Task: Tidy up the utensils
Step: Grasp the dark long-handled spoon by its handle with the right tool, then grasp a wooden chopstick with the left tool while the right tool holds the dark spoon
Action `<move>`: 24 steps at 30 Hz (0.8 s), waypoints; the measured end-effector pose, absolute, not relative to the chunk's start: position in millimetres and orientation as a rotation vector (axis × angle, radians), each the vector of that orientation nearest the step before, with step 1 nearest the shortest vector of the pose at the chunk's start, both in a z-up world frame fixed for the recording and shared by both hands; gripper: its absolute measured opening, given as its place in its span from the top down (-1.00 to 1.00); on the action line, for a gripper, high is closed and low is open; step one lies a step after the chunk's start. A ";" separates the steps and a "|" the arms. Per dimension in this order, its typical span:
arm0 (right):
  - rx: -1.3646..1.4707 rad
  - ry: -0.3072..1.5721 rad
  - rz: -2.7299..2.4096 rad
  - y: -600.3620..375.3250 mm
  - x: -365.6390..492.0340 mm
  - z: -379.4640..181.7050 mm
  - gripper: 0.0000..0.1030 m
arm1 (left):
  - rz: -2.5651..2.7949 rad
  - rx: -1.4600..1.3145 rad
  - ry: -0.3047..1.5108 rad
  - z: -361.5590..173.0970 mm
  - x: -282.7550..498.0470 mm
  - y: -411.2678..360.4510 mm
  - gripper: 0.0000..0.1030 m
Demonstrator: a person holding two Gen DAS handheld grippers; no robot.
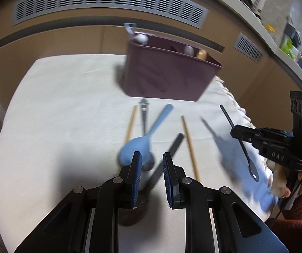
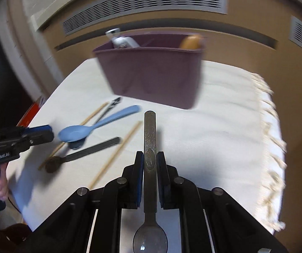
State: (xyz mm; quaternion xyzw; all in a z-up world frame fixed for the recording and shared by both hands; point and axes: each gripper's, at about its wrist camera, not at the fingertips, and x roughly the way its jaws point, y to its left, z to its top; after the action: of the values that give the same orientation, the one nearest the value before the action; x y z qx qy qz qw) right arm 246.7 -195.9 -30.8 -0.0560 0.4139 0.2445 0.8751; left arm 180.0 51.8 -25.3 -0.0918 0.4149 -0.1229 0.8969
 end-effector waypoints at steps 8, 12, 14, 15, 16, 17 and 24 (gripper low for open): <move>-0.083 0.818 0.416 -228.8 236.3 -28.7 0.80 | -0.354 -0.118 0.985 -40.3 200.2 -13.8 0.59; -0.061 0.819 0.412 -237.9 228.8 -30.9 0.79 | -0.332 -0.055 1.048 -52.5 217.0 -41.4 0.59; -0.060 0.813 0.402 -238.5 226.5 -29.9 0.79 | -0.298 -0.041 1.058 -54.1 225.3 -46.9 0.59; -0.060 0.809 0.401 -239.1 224.2 -29.6 0.79 | -0.292 -0.034 1.054 -54.3 228.2 -48.5 0.59; -0.060 0.803 0.402 -239.3 221.9 -29.0 0.79 | -0.276 -0.016 1.052 -53.7 233.0 -52.0 0.59; -0.062 0.797 0.404 -239.5 220.0 -28.2 0.79 | -0.270 -0.003 1.052 -53.7 235.9 -55.1 0.59; -0.057 0.785 0.399 -241.6 219.3 -26.4 0.79 | -0.289 0.056 1.033 -54.8 248.0 -66.6 0.84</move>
State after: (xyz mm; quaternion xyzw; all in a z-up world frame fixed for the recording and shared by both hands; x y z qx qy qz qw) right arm 219.3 -241.6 -26.4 -0.0275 0.3800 0.1931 0.9042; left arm 248.0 -66.6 -54.8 0.0265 0.4922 -0.1376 0.8592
